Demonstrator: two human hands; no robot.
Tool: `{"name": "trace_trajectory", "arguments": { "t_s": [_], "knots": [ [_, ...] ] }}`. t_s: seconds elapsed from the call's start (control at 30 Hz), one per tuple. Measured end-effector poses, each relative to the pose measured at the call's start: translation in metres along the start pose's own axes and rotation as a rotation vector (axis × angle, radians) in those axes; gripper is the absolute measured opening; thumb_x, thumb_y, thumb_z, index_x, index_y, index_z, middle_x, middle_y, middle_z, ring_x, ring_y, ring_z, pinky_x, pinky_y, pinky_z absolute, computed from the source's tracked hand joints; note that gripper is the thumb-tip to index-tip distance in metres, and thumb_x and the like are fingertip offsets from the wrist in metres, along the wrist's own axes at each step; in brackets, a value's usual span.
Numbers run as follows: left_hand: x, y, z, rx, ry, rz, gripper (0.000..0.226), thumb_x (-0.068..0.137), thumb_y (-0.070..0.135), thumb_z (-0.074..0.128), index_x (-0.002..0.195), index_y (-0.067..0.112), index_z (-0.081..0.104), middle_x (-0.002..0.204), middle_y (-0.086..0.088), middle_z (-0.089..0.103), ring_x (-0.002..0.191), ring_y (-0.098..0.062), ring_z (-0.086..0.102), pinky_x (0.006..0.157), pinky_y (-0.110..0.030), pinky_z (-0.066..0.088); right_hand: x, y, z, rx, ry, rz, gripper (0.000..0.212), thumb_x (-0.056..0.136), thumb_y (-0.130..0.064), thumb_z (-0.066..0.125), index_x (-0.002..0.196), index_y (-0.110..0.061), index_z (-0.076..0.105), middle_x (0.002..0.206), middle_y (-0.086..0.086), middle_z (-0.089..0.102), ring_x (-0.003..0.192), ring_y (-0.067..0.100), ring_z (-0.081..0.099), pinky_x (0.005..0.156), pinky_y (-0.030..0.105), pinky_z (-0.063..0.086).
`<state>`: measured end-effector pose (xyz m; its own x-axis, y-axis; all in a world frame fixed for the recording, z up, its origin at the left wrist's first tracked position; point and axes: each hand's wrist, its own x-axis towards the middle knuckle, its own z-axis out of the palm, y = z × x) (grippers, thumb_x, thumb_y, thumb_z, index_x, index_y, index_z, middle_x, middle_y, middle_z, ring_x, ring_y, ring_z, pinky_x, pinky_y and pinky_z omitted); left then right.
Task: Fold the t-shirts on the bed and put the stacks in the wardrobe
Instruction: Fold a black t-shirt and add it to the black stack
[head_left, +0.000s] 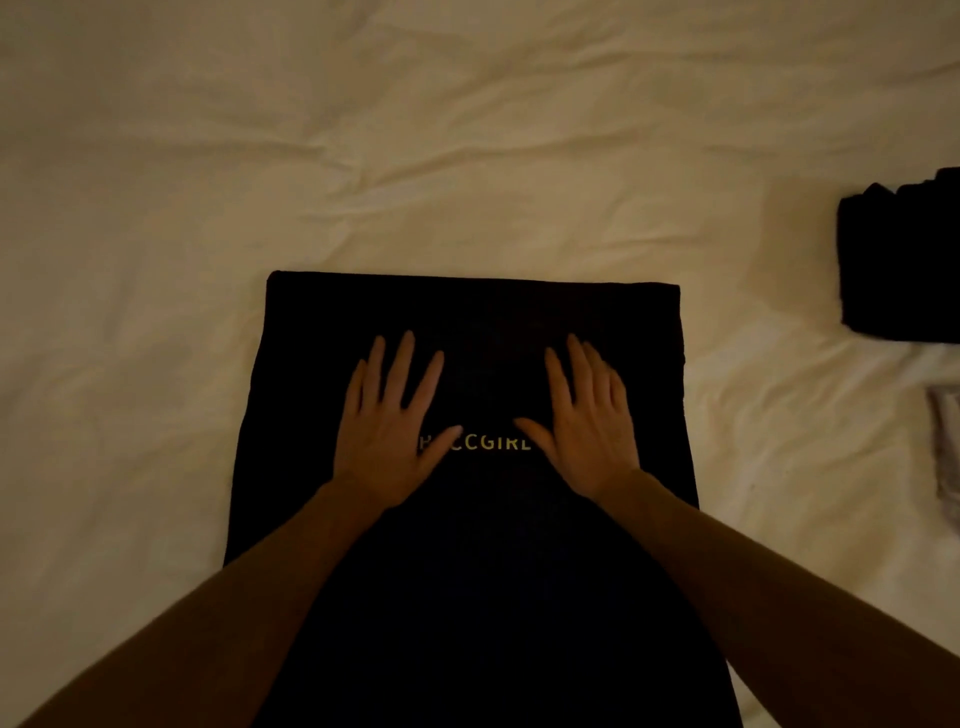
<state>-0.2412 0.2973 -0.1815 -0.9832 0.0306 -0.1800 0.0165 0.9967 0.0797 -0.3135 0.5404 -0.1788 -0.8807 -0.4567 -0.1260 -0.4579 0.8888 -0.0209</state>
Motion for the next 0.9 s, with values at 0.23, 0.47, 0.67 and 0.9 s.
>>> {"name": "trace_trajectory", "arguments": {
  "t_s": [0.23, 0.47, 0.67, 0.9],
  "knots": [
    [0.014, -0.032, -0.018, -0.198, 0.101, -0.293, 0.078, 0.095, 0.065, 0.028, 0.158, 0.021, 0.014, 0.166, -0.011, 0.004, 0.151, -0.034, 0.002, 0.119, -0.051, 0.005, 0.02, 0.028, -0.013, 0.179, 0.15, 0.179, 0.068, 0.097, -0.056, 0.039, 0.147, -0.01, 0.038, 0.151, 0.024, 0.034, 0.138, 0.042, 0.034, 0.107, 0.054, 0.034],
    [0.032, -0.097, -0.028, -0.557, 0.242, -0.835, 0.067, 0.097, 0.046, 0.051, 0.147, 0.005, 0.033, 0.141, -0.024, 0.045, 0.127, -0.043, 0.044, 0.102, -0.053, 0.037, 0.045, 0.07, -0.032, 0.614, 0.052, 0.753, 0.075, 0.094, -0.051, 0.056, 0.152, -0.016, 0.025, 0.145, 0.019, 0.039, 0.13, 0.037, 0.041, 0.104, 0.051, 0.038],
    [0.043, -0.115, -0.032, -0.822, 0.101, -0.837, 0.047, 0.103, 0.04, 0.044, 0.122, 0.0, 0.059, 0.117, -0.022, 0.063, 0.107, -0.038, 0.059, 0.082, -0.039, 0.042, 0.046, 0.088, -0.035, 1.055, -0.06, 0.85, 0.047, 0.099, -0.045, 0.05, 0.126, -0.007, 0.047, 0.114, 0.008, 0.058, 0.089, 0.017, 0.059, 0.065, 0.028, 0.047],
    [0.053, -0.111, -0.043, -0.994, 0.301, -0.881, 0.04, 0.102, 0.038, 0.048, 0.123, 0.005, 0.058, 0.116, -0.016, 0.063, 0.105, -0.032, 0.06, 0.081, -0.032, 0.042, 0.065, 0.089, -0.044, 1.254, 0.046, 0.836, 0.023, 0.098, -0.034, 0.057, 0.108, -0.013, 0.059, 0.102, 0.007, 0.066, 0.092, 0.024, 0.066, 0.086, 0.043, 0.056]
  ]
}}
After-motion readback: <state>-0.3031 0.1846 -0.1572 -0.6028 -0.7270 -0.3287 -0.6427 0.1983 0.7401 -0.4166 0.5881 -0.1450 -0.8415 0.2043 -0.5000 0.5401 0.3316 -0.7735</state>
